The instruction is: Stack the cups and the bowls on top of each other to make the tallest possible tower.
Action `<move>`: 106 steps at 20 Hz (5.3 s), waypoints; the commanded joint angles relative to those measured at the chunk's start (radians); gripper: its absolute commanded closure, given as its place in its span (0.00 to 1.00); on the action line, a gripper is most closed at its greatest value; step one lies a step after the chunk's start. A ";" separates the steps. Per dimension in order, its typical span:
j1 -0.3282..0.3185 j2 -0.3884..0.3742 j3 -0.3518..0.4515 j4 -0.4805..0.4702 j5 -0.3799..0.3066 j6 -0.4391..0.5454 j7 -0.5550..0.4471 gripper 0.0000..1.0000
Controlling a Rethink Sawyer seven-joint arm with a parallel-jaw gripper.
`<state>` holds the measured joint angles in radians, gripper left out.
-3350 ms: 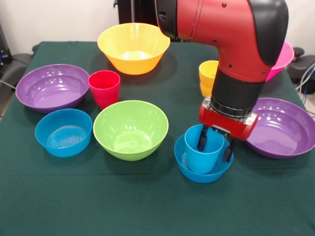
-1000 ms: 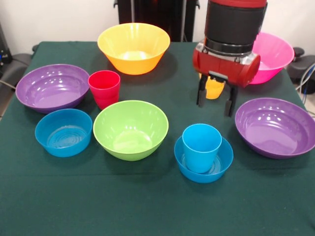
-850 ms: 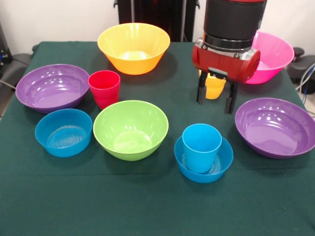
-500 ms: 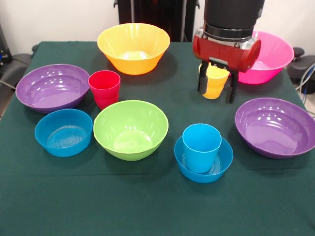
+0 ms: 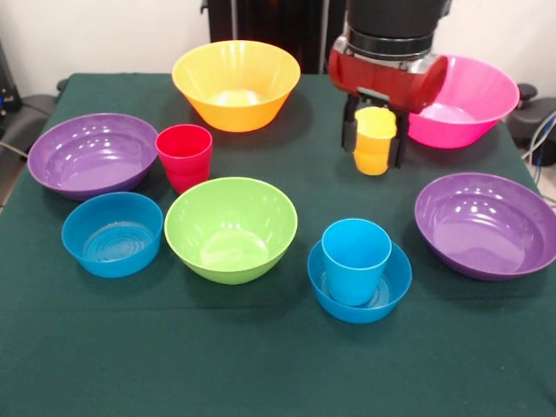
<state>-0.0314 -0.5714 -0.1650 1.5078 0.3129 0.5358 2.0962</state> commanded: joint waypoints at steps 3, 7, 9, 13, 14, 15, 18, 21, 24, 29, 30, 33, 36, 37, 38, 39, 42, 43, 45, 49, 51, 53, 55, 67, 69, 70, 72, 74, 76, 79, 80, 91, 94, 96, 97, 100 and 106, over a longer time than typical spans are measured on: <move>-0.069 0.031 0.135 0.075 -0.120 0.075 -0.110 0.00; -0.105 0.041 0.160 0.067 -0.152 0.068 -0.135 0.00; -0.124 0.045 0.173 0.071 -0.170 0.058 -0.144 0.00; -0.170 0.061 0.208 0.069 -0.212 0.050 -0.174 0.00; -0.181 0.063 0.213 0.068 -0.224 0.052 -0.180 0.00; -0.187 0.061 0.218 0.070 -0.234 0.053 -0.178 0.00; -0.208 0.054 0.240 0.068 -0.258 0.064 -0.180 0.00; -0.236 0.053 0.264 0.074 -0.283 0.063 -0.184 0.00; -0.269 0.055 0.293 0.082 -0.308 0.054 -0.194 0.00; -0.317 0.069 0.337 0.079 -0.352 0.039 -0.204 0.00; -0.328 0.071 0.344 0.081 -0.365 0.030 -0.206 0.00; -0.353 0.077 0.366 0.083 -0.393 0.018 -0.206 0.00; -0.388 0.085 0.391 0.086 -0.431 0.004 -0.222 0.00; -0.396 0.088 0.398 0.086 -0.441 0.001 -0.223 0.00; -0.409 0.091 0.408 0.088 -0.453 -0.004 -0.228 0.00; -0.416 0.090 0.414 0.089 -0.463 -0.005 -0.226 0.00; -0.443 0.095 0.439 0.082 -0.489 0.010 -0.236 0.00; -0.447 0.097 0.445 0.078 -0.497 0.018 -0.233 0.00; -0.459 0.098 0.458 0.069 -0.513 0.035 -0.238 0.00; -0.484 0.105 0.481 0.050 -0.546 0.059 -0.248 0.00; -0.492 0.113 0.489 0.039 -0.565 0.062 -0.250 0.00; -0.495 0.119 0.488 0.025 -0.592 0.058 -0.248 0.00; -0.496 0.127 0.482 0.009 -0.619 0.052 -0.245 0.00; -0.572 0.187 0.538 -0.054 -0.728 0.066 -0.285 0.00; -0.584 0.194 0.548 -0.069 -0.740 0.079 -0.292 0.00; -0.593 0.201 0.554 -0.075 -0.746 0.083 -0.298 0.00; -0.608 0.211 0.566 -0.080 -0.759 0.078 -0.307 0.00; -0.620 0.209 0.576 -0.078 -0.770 0.082 -0.317 0.00; -0.629 0.206 0.587 -0.087 -0.778 0.098 -0.326 0.00; -0.646 0.206 0.605 -0.100 -0.785 0.125 -0.342 0.00; -0.653 0.206 0.612 -0.103 -0.788 0.134 -0.351 0.00; -0.676 0.130 0.672 -0.092 -0.732 0.307 -0.315 0.00; -0.668 0.109 0.704 -0.124 -0.693 0.398 -0.300 0.00; -0.665 0.096 0.715 -0.133 -0.673 0.446 -0.275 0.00; -0.664 0.094 0.718 -0.138 -0.670 0.458 -0.267 0.00; -0.655 0.095 0.723 -0.170 -0.671 0.491 -0.255 0.00; -0.679 0.086 0.733 -0.145 -0.726 0.441 -0.280 0.00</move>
<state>-0.7248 -0.4898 0.5116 1.4059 -0.3655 0.9416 2.0608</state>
